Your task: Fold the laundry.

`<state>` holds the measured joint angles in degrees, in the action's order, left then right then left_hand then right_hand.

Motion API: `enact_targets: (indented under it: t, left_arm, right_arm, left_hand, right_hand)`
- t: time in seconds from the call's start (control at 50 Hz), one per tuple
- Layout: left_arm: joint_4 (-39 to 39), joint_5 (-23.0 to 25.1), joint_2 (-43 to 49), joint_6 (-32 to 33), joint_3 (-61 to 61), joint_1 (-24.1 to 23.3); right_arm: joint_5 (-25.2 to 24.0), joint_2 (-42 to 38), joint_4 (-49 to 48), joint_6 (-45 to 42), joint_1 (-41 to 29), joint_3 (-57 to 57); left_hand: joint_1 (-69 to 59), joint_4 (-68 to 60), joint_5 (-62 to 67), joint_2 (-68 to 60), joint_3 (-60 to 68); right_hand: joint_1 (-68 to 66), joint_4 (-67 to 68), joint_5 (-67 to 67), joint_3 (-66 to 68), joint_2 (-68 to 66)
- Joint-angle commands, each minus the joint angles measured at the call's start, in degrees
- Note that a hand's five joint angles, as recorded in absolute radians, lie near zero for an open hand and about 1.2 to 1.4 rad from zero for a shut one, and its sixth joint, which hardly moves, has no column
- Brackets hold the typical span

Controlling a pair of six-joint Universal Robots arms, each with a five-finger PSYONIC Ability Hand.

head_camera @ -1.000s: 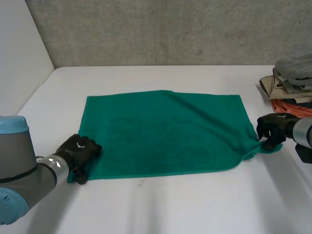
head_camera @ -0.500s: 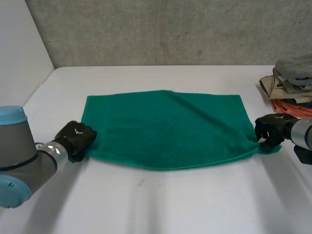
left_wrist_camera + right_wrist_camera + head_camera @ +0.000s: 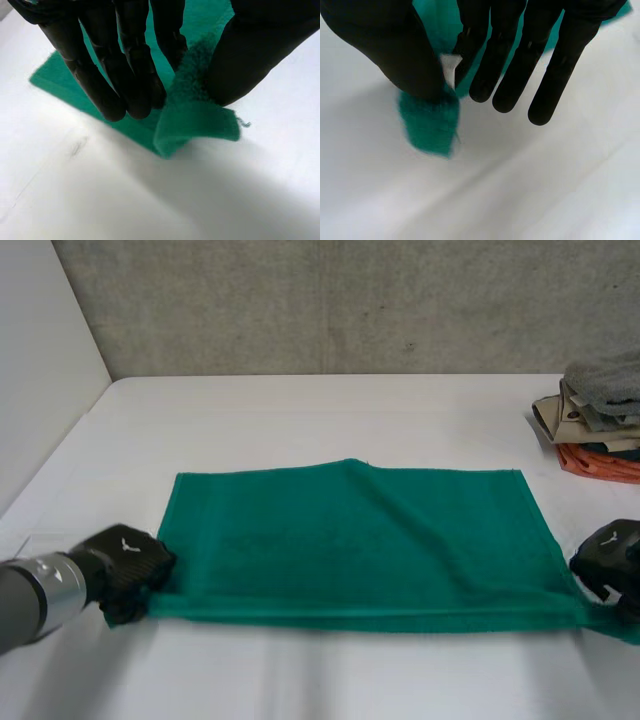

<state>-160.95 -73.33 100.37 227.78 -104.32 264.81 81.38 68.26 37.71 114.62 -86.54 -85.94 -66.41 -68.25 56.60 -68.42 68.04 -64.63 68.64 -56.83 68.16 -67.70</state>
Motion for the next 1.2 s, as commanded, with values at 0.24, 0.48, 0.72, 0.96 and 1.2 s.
enact_targets:
  t: [0.24, 0.48, 0.72, 0.96, 1.2]
  left_arm:
    - [-11.41, -6.90, 20.29, -16.49, 35.48, -7.90]
    - [-6.84, -19.83, 38.66, -15.96, 57.73, -9.75]
    - [-7.53, -20.01, 45.26, -16.93, 67.58, -12.48]
    - [-11.31, -19.75, 31.74, -23.52, 56.70, -12.48]
    - [-20.71, -13.51, 23.82, -24.05, 38.77, -14.15]
  right_arm:
    - [2.11, -13.93, -17.83, 16.68, -8.99, 22.83]
    - [0.89, -27.12, -36.64, 16.87, -10.40, 33.73]
    - [-1.23, -37.32, -46.41, 14.58, -11.37, 41.55]
    - [-6.05, -23.18, -25.34, 29.60, -8.82, 37.87]
    - [-11.77, -21.50, -14.30, 24.42, -3.64, 25.49]
  left_hand:
    - [-13.59, -11.75, 13.40, -11.58, 11.96]
    - [-13.59, -11.75, 13.40, -11.58, 11.96]
    - [56.41, 58.25, -56.60, 58.42, -58.04]
    - [56.41, 58.25, -56.60, 58.42, -58.04]
    - [56.41, 58.25, -56.60, 58.42, -58.04]
  right_hand:
    - [-15.37, 11.36, -13.17, 11.84, -12.30]
    - [-15.37, 11.36, -13.17, 11.84, -12.30]
    - [54.63, -58.64, 56.83, -58.16, 57.70]
    - [54.63, -58.64, 56.83, -58.16, 57.70]
    - [54.63, -58.64, 56.83, -58.16, 57.70]
